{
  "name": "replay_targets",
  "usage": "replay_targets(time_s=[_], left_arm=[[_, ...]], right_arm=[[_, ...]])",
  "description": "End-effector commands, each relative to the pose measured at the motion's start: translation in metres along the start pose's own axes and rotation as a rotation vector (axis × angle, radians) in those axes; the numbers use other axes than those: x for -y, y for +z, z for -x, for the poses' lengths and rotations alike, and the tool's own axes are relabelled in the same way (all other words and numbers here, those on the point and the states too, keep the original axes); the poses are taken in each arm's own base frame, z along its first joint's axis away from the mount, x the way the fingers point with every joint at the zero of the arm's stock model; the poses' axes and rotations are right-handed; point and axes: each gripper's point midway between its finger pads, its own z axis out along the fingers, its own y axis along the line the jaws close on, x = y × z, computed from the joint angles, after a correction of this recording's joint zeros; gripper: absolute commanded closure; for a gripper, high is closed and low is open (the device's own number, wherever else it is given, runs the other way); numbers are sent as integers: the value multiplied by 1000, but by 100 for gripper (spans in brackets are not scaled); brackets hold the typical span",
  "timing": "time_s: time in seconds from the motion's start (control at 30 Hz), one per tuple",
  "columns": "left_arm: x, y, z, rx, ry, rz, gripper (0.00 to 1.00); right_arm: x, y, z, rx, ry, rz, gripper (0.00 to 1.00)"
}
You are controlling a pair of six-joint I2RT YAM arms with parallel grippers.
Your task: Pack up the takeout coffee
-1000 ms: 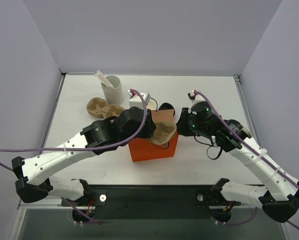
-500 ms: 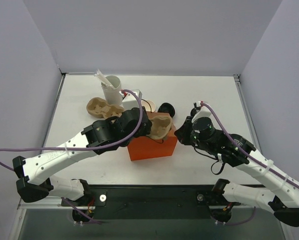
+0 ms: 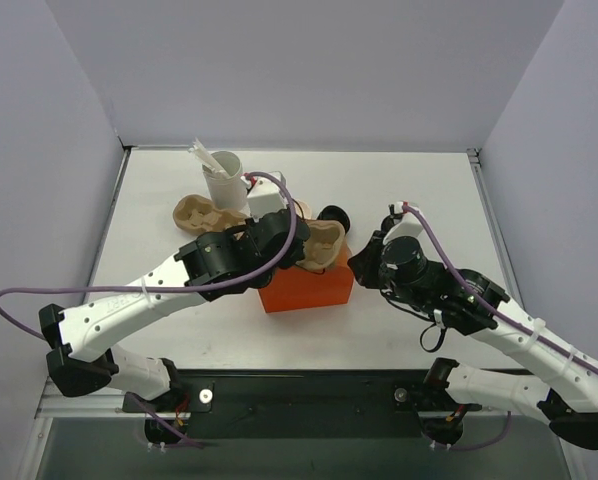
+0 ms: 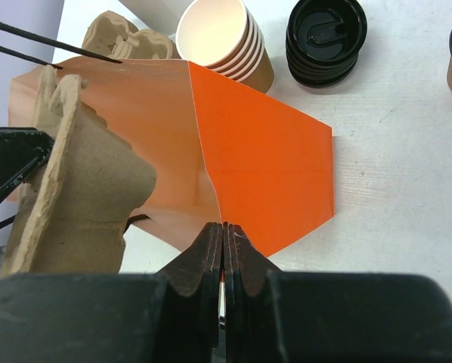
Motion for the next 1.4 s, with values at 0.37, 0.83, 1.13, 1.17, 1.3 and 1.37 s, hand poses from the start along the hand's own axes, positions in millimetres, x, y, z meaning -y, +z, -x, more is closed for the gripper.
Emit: replay_targets(time_s=[0.37, 0.83, 1.13, 1.17, 1.3, 1.37], left_arm=[[2, -1, 21, 98, -13, 102, 77], [0, -14, 38, 155, -183, -17, 80], [-8, -1, 22, 137, -135, 47, 79], [-9, 1, 20, 135, -128, 55, 80], [-17, 6, 15, 138, -96, 109, 80], [-18, 11, 11, 136, -76, 127, 79]], right_arm=[[-10, 0, 16, 50, 13, 18, 100], [-11, 3, 10, 26, 1, 26, 100], [-15, 2, 14, 37, 16, 36, 100], [-15, 2, 14, 38, 17, 35, 100], [-13, 1, 18, 56, 23, 29, 100], [-14, 0, 19, 58, 23, 31, 100]])
